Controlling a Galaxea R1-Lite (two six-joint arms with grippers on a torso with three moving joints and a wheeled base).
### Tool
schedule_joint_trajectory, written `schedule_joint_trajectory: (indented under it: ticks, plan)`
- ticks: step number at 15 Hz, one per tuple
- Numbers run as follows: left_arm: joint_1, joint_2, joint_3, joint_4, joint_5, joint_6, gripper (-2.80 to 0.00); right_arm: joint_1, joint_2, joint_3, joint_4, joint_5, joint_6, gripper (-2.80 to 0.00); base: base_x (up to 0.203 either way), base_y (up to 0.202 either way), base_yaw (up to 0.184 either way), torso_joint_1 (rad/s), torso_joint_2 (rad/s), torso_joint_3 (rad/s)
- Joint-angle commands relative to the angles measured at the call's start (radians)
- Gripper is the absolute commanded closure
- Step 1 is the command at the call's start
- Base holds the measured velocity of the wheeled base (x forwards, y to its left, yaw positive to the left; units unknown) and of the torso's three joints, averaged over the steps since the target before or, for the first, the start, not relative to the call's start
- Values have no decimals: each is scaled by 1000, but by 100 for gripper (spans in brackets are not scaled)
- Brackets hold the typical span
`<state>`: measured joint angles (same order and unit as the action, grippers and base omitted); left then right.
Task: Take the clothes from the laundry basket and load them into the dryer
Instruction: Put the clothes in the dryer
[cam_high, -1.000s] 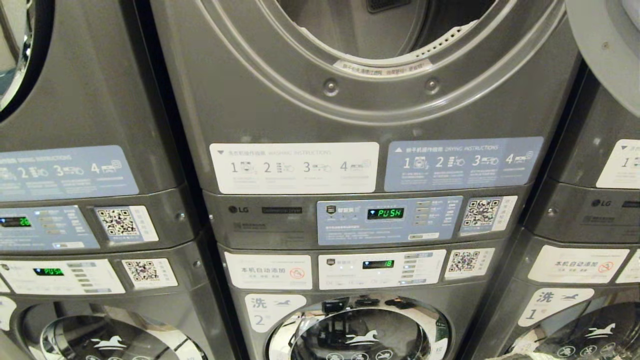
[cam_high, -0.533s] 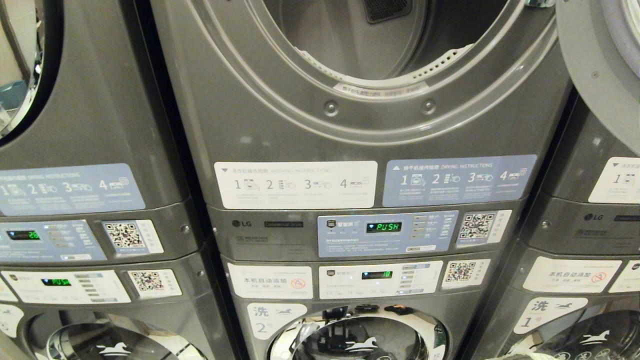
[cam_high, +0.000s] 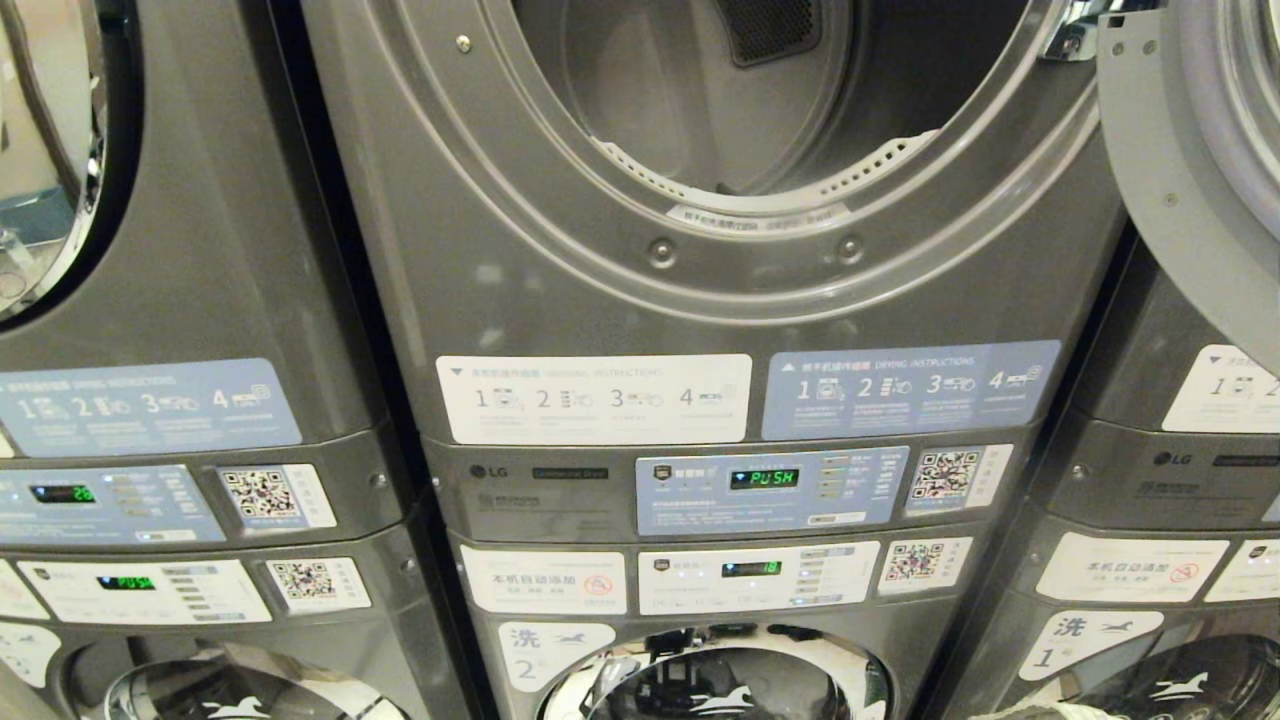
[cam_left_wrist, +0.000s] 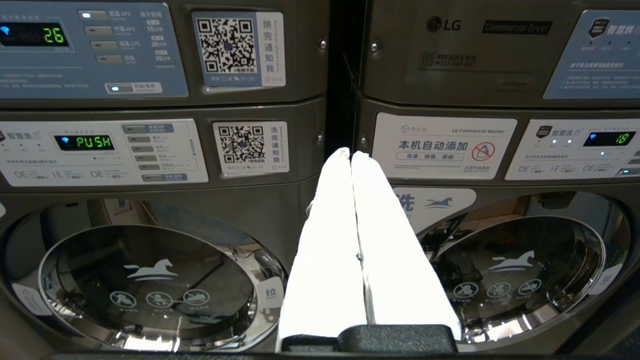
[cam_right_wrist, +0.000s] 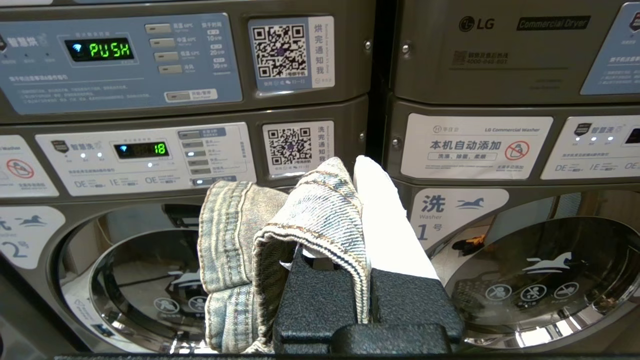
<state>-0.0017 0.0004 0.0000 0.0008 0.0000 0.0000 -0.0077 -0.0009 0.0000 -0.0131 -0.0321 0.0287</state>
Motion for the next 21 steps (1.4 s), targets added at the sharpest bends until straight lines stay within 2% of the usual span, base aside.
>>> schedule_joint_trajectory:
  ticks: [1, 9, 21]
  plan:
    - [0, 0, 0, 1, 0, 0, 0, 0, 1, 6, -1, 0, 0, 0, 0, 0, 0, 119, -252, -131]
    - [0, 0, 0, 0, 0, 0, 0, 0, 1, 6, -1, 0, 0, 0, 0, 0, 0, 25, -51, -26]
    - [0, 0, 0, 0, 0, 0, 0, 0, 1, 6, -1, 0, 0, 0, 0, 0, 0, 78, -159, -79]
